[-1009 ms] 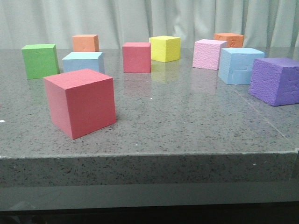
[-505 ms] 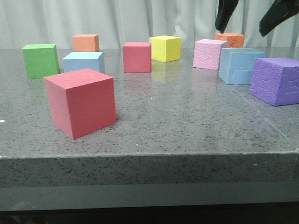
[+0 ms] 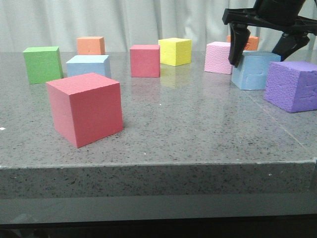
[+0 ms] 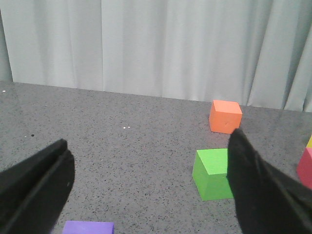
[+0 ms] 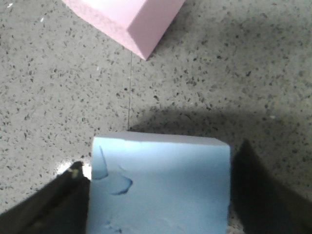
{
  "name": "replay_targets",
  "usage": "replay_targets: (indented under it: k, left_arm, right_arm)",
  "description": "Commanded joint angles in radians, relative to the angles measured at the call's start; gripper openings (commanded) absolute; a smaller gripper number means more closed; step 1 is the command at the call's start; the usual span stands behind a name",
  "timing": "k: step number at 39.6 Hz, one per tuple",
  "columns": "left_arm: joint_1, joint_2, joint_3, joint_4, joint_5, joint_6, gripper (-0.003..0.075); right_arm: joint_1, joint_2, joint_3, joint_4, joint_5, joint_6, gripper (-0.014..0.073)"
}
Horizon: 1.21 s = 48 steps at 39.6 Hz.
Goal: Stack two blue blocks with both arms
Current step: 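Lower the right gripper onto the light blue cube near the purple cube, then grasp the light blue cube and carry it toward the table center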
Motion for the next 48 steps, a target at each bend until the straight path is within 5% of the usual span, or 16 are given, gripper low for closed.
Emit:
replay_targets:
  k: [1, 13, 34, 48]
  left_arm:
    - [-0.001, 0.003, -0.034, 0.001, -0.087, -0.005, 0.0617]
    - [-0.001, 0.003, -0.034, 0.001, -0.087, -0.005, 0.0617]
    - [-0.001, 0.005, -0.034, 0.001, -0.089, -0.005, 0.0617]
    - [-0.001, 0.005, -0.034, 0.001, -0.089, -0.005, 0.0617]
  right_arm:
    - [-0.003, -0.054, -0.034, -0.005, -0.014, -0.001, 0.0374]
    - [0.032, -0.122, -0.034, 0.008, -0.002, -0.003, 0.0321]
    - [0.298, -0.115, -0.034, 0.115, -0.042, -0.001, 0.0321]
    - [0.331, -0.06, -0.034, 0.09, -0.049, -0.001, 0.0332]
